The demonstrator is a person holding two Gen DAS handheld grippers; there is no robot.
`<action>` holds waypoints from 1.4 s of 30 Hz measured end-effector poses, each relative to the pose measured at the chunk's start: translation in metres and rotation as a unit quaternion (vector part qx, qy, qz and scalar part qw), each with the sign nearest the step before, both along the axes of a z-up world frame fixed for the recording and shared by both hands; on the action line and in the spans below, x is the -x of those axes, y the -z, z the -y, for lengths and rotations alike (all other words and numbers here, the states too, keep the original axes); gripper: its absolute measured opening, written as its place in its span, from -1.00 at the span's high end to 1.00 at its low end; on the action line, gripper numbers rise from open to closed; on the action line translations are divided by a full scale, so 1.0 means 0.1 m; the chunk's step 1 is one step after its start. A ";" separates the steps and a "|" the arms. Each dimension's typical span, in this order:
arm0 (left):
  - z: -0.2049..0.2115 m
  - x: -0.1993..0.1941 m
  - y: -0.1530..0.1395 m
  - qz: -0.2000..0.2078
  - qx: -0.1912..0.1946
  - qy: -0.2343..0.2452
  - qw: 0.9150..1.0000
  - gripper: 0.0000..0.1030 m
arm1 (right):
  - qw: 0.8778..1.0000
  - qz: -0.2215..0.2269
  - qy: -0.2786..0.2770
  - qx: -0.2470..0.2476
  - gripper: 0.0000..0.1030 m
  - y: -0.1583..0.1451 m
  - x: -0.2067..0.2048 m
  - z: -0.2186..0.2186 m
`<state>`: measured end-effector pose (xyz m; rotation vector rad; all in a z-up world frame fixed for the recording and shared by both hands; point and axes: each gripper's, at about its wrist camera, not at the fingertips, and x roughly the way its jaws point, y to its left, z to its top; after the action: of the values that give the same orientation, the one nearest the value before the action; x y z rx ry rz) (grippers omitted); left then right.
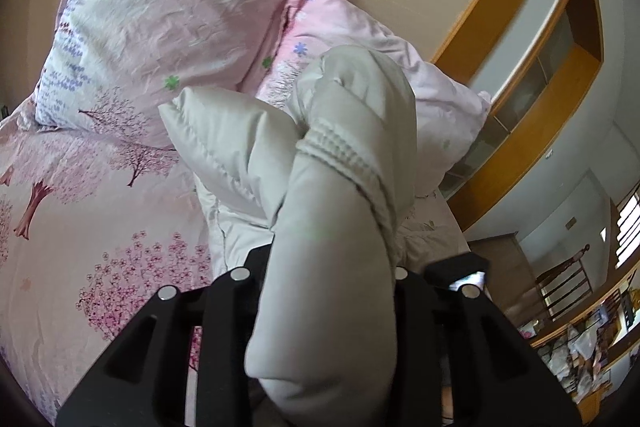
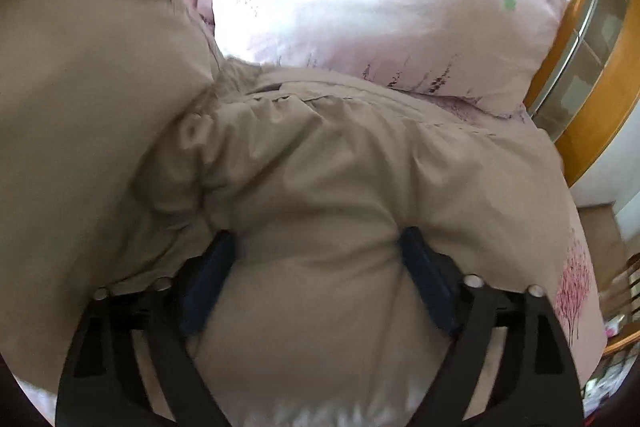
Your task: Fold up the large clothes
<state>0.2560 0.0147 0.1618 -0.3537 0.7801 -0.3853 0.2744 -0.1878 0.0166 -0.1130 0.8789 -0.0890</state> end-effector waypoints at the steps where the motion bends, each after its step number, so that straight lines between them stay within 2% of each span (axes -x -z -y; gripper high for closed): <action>1: 0.04 0.02 0.00 0.002 -0.002 0.002 1.000 0.40 | 1.000 0.004 -0.001 0.000 -0.78 0.01 0.00 0.00; 5: 0.26 0.08 -0.02 0.013 -0.015 0.009 1.000 0.37 | 0.999 0.025 0.011 -0.045 -0.75 -0.19 0.18 0.25; 7: 0.39 0.11 -0.03 0.020 -0.022 0.015 0.999 0.34 | 0.998 0.040 0.024 -0.052 -0.76 -0.28 0.27 0.40; 12: 0.80 0.18 0.00 0.036 -0.042 0.037 0.998 0.27 | 0.992 0.069 0.084 -0.068 -0.92 -0.44 0.49 1.00; 16: 1.13 0.19 0.08 0.046 -0.059 0.055 0.996 0.22 | 0.980 0.076 0.140 -0.121 -0.93 -0.42 0.64 1.67; 20: 1.47 0.21 0.19 0.058 -0.079 0.071 0.993 0.19 | 0.967 0.076 0.179 -0.162 -0.93 -0.35 0.75 2.15; 25: 1.85 0.24 0.32 0.073 -0.105 0.082 0.988 0.14 | 0.959 0.078 0.157 -0.222 -0.93 -0.33 0.84 2.46; 28: 2.11 0.32 0.41 0.094 -0.143 0.086 0.982 0.10 | 0.950 0.081 0.109 -0.282 -0.93 -0.39 0.84 2.52; 31: 2.40 0.43 0.53 0.125 -0.203 0.097 0.966 0.02 | 0.929 0.081 0.066 -0.354 -0.93 -0.45 0.80 2.63; 34: 2.70 0.59 0.71 0.163 -0.273 0.114 0.941 -0.12 | 0.908 0.066 0.020 -0.413 -0.93 -0.53 0.73 2.66; 36: 2.86 0.67 0.82 0.183 -0.307 0.126 0.925 -0.22 | 0.901 0.046 -0.012 -0.431 -0.93 -0.57 0.67 2.59; 39: 3.02 0.76 0.95 0.211 -0.341 0.146 0.904 -0.38 | 0.895 0.009 -0.060 -0.441 -0.93 -0.60 0.56 2.42; 42: 3.13 0.86 1.07 0.235 -0.370 0.170 0.882 -0.49 | 0.883 -0.025 -0.093 -0.459 -0.93 -0.61 0.43 2.33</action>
<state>0.1701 -0.2985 0.0545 0.5939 0.4534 -0.4474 0.2317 -0.4213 0.0773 0.6952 0.8811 0.5165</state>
